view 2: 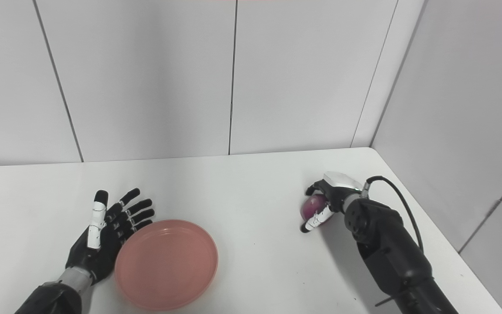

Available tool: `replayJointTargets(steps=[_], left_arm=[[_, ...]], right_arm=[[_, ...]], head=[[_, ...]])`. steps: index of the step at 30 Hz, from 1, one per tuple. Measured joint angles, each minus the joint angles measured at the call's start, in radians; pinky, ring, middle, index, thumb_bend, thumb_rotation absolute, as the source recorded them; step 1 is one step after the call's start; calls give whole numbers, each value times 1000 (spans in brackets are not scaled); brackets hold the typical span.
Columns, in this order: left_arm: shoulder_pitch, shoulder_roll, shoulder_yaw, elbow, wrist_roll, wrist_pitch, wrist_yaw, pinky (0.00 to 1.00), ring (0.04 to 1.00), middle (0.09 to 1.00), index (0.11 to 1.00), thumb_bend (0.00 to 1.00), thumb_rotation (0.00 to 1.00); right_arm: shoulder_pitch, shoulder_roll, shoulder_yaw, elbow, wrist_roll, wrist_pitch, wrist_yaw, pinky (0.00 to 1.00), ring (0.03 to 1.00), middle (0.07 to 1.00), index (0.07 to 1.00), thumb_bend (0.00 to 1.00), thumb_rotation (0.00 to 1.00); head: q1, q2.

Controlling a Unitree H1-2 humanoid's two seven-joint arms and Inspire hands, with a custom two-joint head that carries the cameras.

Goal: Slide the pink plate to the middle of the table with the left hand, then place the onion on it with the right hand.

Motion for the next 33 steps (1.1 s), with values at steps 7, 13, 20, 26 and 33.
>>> replayJointTargets(steps=[7,13,20,26,33], left_arm=[[0,-3,2,0,0,0,0,832,822,821,885,857,952],[0,-3,0,1,0,0,0,829,819,820,885,860,954],[0,-3,-2,0,0,0,0,828,822,822,889,863,958],[0,-2,-2,0,0,0,0,826,820,822,889,860,960],[0,-3,-3,0,0,0,0,830,822,824,893,854,961]], right_arm=[[-2,0,12,6,-7,1,-34,549,634,701,738,885,127],[-14,-1,3,20,-24,1,-11,303,386,499,655,612,4],[-20,4,-20,25,-46,1,32,285,350,482,502,534,0],[-27,9,-36,24,-80,1,84,303,364,453,528,525,0],[-27,9,-37,22,-83,1,89,305,400,527,454,526,0]], head=[[2,2],[0,5],[2,8],[0,8],[2,9]])
